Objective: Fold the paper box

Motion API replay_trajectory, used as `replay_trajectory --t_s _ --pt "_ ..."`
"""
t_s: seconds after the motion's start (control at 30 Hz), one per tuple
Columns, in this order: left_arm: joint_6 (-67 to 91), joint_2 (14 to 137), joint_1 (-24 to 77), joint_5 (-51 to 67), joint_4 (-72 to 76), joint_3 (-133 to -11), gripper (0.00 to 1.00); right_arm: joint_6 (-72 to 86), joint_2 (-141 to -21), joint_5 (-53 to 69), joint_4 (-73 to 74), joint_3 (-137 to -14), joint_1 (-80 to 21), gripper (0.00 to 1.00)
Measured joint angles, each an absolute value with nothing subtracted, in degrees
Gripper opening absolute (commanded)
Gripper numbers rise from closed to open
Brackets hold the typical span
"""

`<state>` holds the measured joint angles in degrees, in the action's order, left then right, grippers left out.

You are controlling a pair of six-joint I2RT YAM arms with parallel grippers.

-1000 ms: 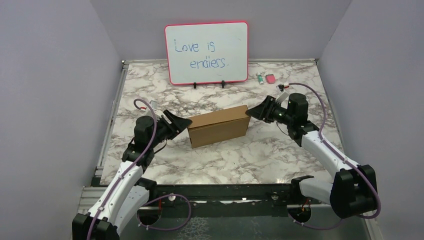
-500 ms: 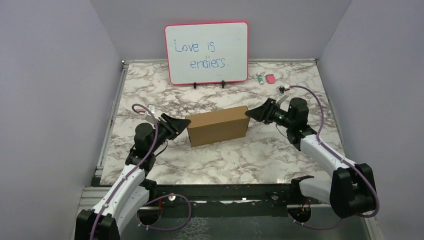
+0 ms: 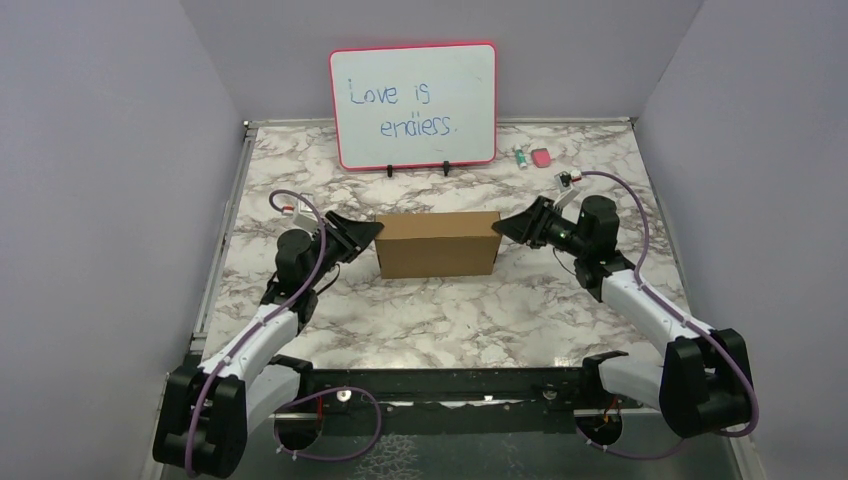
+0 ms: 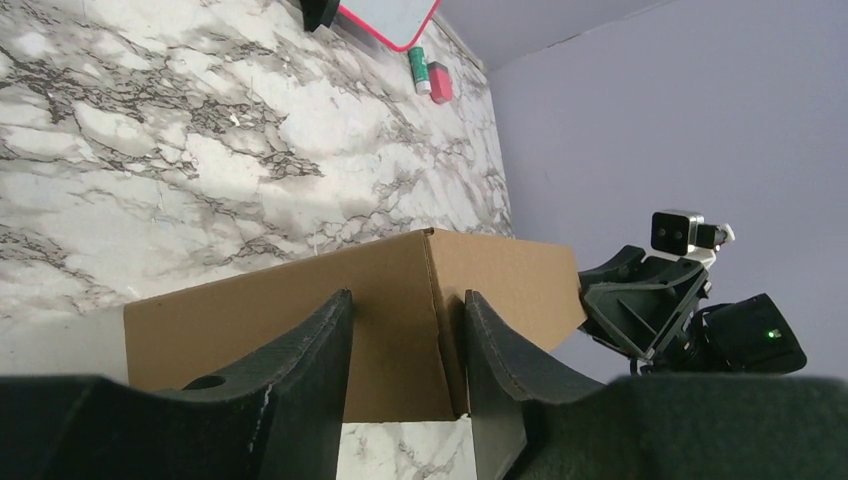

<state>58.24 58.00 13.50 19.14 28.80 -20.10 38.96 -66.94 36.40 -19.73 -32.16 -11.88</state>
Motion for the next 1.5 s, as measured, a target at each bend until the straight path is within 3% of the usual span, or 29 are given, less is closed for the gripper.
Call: replay_trajectory --t_s 0.27,0.53,0.77,0.83,0.93,1.27,1.4,1.5 --pt "59.7 52.6 13.1 19.8 26.7 -18.1 0.25 39.0 -66.5 36.8 -19.2 -32.1 -11.9 0.4" --pt "62.2 51.5 10.7 24.3 25.3 -18.0 0.4 39.5 -67.0 37.0 -19.7 -32.1 -11.9 0.4" --pt "62.7 50.6 10.2 26.3 24.1 -17.9 0.44 39.6 -67.0 37.0 -19.7 -32.1 -11.9 0.39" --pt "62.7 50.1 10.2 26.4 24.0 -17.5 0.4 39.7 -67.2 37.0 -20.0 -32.1 -11.9 0.38" --pt "61.9 50.0 10.2 26.5 23.8 -17.1 0.27 39.9 -67.7 37.0 -20.7 -32.1 -11.9 0.38" --pt "60.3 50.2 10.4 25.1 29.4 -13.7 0.14 40.2 -68.4 36.8 -23.4 -31.1 -11.9 0.36" --pt "60.6 49.8 10.8 23.8 31.3 -12.7 0.29 40.2 -69.0 36.9 -24.5 -31.0 -11.9 0.39" --pt "58.8 49.1 10.9 23.4 27.7 -14.5 0.42 40.1 -68.9 37.1 -24.6 -31.2 -11.9 0.47"
